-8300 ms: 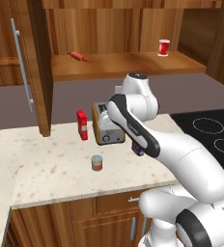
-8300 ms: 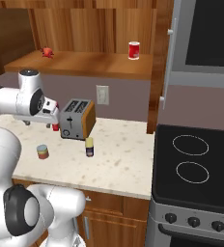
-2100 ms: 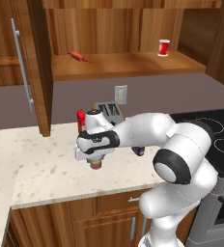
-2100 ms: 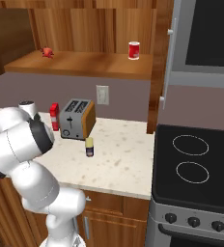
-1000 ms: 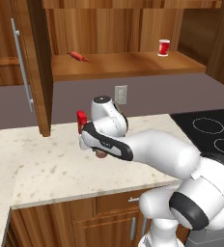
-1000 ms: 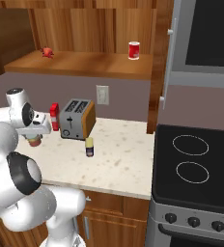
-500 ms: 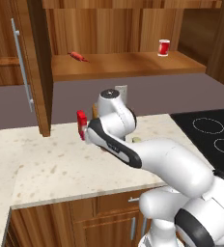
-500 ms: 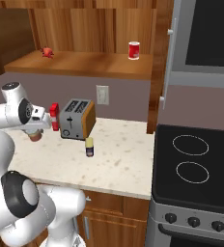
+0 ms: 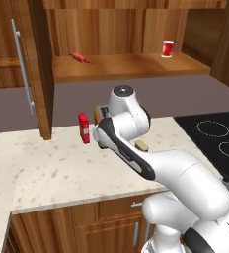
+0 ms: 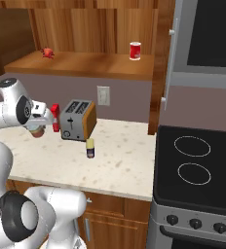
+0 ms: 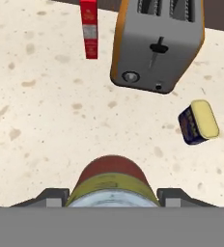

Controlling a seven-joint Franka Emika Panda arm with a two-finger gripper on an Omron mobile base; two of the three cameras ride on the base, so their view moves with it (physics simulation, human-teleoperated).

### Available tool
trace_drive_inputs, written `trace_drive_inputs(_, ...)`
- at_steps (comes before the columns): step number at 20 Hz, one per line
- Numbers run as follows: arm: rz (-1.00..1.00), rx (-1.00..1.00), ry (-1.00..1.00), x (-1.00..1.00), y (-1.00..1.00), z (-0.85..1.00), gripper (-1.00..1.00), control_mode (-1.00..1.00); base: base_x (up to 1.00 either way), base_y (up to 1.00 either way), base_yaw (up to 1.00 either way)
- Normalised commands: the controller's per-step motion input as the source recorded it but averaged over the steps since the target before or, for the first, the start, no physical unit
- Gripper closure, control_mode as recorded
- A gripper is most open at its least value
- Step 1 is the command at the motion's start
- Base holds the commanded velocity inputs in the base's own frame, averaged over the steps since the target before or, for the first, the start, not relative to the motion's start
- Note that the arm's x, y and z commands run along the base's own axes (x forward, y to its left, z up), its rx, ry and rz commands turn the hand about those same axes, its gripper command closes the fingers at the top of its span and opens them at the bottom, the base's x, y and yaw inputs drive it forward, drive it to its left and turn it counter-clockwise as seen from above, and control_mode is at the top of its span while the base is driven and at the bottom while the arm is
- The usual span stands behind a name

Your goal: Pick the cans from the counter and place them in their designated side in the cabinet.

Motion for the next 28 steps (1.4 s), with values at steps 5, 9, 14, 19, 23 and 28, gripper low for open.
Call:
trace_drive_inputs(5,0.0,0.0,-0.09,-0.1,-0.25,0.32,1.0,-1.0,0.0,0.0,0.0)
trace_drive_inputs(9,0.0,0.0,-0.1,-0.1,-0.26,0.31,1.0,-1.0,0.0,0.0,0.0)
trace_drive_inputs(14,0.0,0.0,-0.1,-0.14,-0.25,0.31,1.0,-1.0,0.0,0.0,0.0)
trace_drive_inputs(19,0.0,0.0,-0.11,-0.16,-0.24,0.3,1.0,-1.0,0.0,0.0,0.0)
trace_drive_inputs(23,0.0,0.0,-0.12,-0.14,-0.23,0.3,1.0,-1.0,0.0,0.0,0.0)
trace_drive_inputs(28,0.0,0.0,-0.12,-0.13,-0.26,0.31,1.0,-1.0,0.0,0.0,0.0)
